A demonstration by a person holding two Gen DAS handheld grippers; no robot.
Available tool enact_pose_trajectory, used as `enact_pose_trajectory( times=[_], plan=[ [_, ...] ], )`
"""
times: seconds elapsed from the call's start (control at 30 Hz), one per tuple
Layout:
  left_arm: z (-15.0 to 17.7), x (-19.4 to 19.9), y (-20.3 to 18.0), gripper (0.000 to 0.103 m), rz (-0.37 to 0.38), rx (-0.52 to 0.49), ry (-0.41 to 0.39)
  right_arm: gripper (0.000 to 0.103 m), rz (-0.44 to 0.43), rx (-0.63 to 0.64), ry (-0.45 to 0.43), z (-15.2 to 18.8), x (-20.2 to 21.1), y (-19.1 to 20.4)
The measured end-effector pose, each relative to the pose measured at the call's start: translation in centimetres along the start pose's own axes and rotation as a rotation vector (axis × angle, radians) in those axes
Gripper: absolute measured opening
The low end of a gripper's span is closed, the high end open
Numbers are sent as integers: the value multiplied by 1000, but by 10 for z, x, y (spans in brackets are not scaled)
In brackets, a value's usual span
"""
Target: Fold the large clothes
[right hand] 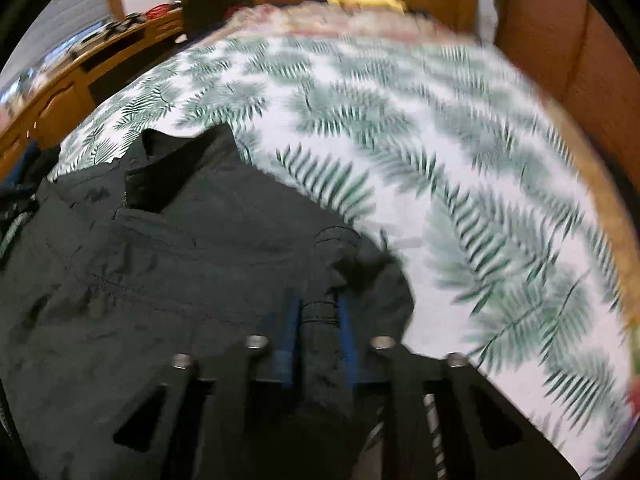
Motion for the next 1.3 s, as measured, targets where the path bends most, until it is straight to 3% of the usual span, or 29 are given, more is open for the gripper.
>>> enact_pose_trajectory(
  times=[0.07, 0.13, 0.2, 0.37, 0.6, 0.7, 0.77, 0.97, 1.07, 1.13, 1.2, 1.3],
  plan=[
    [0, -3, -1, 49, 41, 0, 8, 8, 8, 1, -71, -9, 7, 2],
    [1, -4, -4, 23, 65, -11, 13, 8, 19, 8, -143, -17, 14, 4],
    [0, -2, -6, 8, 55, -34, 8, 7, 40, 7, -187, -28, 16, 4],
    [-19, 20, -6, 6, -26, -42, -77, 7, 75, -25, -277, -61, 16, 1],
    [-69, 54, 2, 6, -107, 12, -245, 7, 216, -62, -320, -93, 2, 9],
    [-87, 49, 1, 6, -150, -3, -269, 7, 280, -120, -256, -104, -18, 6],
    [-96, 42, 0, 6, -139, -9, -264, 7, 320, -120, -211, -108, -36, 6],
    [-99, 26, -8, 7, -146, -24, -231, 8, 296, -125, -87, -108, -72, 11],
    [-93, 27, -8, 17, -143, -11, -218, 23, 293, -102, -35, -107, -73, 12],
    [-89, 33, -11, 36, -152, -12, -225, 40, 281, -74, -38, -105, -63, 6],
    [-83, 41, -14, 55, -133, -9, -236, 42, 255, -60, -46, -102, -48, 6],
    [-72, 54, -21, 70, -105, -7, -248, 42, 216, -47, -67, -83, -20, 16]
  ],
)
Point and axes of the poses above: each gripper's, at about its wrist camera, not at the fingertips, and x roughly against the way its jaws point, y to its left, z to its underside, the point moved 2 cm from there along -x, roughly the way its jaws point, and after that the axes turned 2 degrees about z, right-handed, at the moved point
